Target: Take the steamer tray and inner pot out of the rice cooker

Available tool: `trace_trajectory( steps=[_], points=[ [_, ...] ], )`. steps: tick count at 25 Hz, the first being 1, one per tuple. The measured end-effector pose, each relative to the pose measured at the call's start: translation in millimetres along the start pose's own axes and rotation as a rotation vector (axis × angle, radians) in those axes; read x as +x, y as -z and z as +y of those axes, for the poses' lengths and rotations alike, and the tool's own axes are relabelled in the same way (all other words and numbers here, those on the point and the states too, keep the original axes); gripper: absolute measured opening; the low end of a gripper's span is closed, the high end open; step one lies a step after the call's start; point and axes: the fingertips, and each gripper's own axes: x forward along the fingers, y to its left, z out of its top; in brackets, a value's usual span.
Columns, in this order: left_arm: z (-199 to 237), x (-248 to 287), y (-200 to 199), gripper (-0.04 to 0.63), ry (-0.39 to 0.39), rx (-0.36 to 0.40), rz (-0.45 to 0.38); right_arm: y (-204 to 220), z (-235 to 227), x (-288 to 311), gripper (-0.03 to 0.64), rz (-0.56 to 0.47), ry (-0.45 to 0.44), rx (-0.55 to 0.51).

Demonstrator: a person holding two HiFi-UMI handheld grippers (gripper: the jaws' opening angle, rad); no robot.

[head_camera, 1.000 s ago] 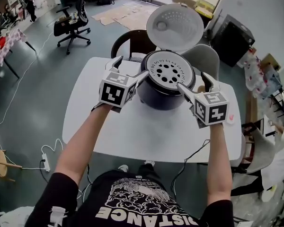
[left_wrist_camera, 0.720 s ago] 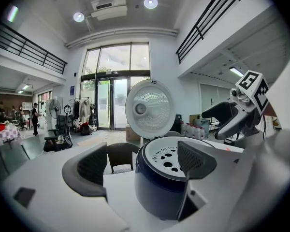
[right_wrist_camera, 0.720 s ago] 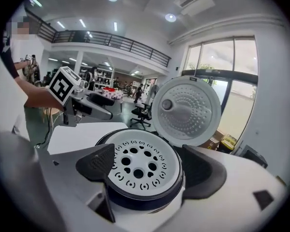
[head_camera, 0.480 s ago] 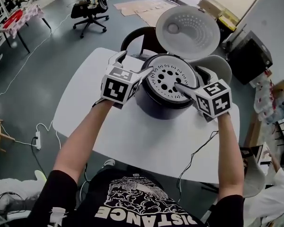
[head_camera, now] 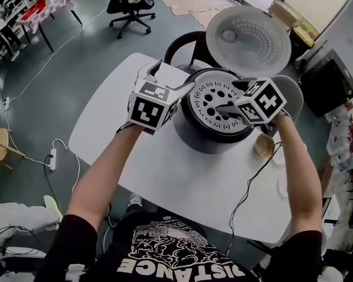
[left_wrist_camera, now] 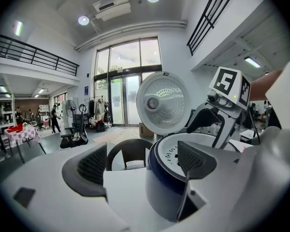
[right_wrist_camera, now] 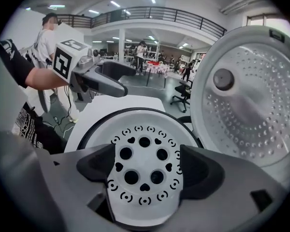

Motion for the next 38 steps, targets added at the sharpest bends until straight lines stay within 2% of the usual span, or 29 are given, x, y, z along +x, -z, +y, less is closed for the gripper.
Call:
trace_trajectory(
  steps=[7, 16, 21, 25, 33, 38],
  points=[
    [-3, 2, 13, 0.44, -0.038, -0.002, -0.019, 13, 8, 43, 0.413, 0.113, -0.099, -0.02],
    [7, -18, 38, 0.44, -0.099, -0.034, 0.03, 20, 19, 68, 0.41, 0.207, -0.189, 0.022],
    [12, -23, 39, 0.44, -0.128, -0.037, 0.025, 29, 7, 75, 0.372, 0.285, -0.176, 0.007],
    [24, -36, 50, 0.44, -0.141, -0.045, 0.044, 26, 15, 83, 0.342, 0.31, -0.187, 0.019],
    [27, -44, 46, 0.44, -0.139, -0.046, 0.034, 24, 16, 80, 0.305, 0.348, -0.184, 0.046],
    [30, -57, 40, 0.44, -0.13, -0.036, 0.024, 9, 21, 61, 0.296, 0.356, -0.146, -0.012]
  ],
)
